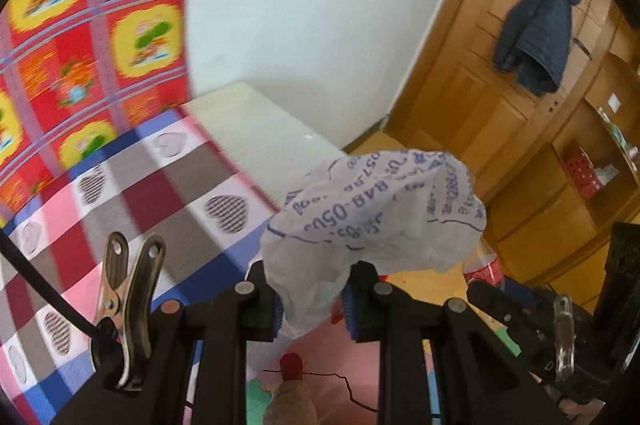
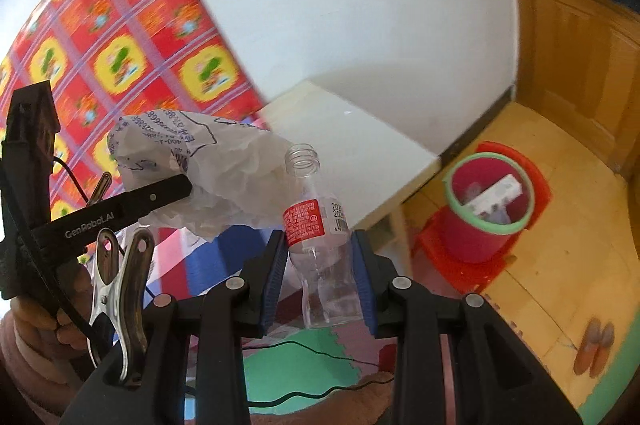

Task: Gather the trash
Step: 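Carry the bag and bottle with both tools from the bed to the bucket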

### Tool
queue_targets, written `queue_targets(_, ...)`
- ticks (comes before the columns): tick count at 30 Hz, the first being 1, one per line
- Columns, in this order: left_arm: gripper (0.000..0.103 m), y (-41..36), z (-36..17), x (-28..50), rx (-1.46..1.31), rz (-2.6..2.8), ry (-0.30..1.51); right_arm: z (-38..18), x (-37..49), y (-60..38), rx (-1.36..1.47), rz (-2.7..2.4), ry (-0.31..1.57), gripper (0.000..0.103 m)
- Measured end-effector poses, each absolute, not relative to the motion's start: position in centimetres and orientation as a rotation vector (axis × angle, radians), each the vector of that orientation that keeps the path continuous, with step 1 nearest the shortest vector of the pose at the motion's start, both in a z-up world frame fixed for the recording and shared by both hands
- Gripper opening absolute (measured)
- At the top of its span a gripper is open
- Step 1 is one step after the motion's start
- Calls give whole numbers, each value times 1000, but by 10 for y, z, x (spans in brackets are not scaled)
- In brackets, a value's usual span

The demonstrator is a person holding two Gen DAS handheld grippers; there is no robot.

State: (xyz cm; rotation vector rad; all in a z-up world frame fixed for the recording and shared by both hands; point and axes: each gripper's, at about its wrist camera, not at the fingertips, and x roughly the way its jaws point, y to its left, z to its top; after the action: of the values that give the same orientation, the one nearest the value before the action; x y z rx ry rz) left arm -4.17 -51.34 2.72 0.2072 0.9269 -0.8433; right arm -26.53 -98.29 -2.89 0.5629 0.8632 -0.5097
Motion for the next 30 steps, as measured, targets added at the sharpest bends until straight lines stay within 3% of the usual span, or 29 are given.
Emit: queue_targets(30, 24, -742, 4, -23, 336, -1101, 948, -30, -297, -1166, 641, -793, 803, 34)
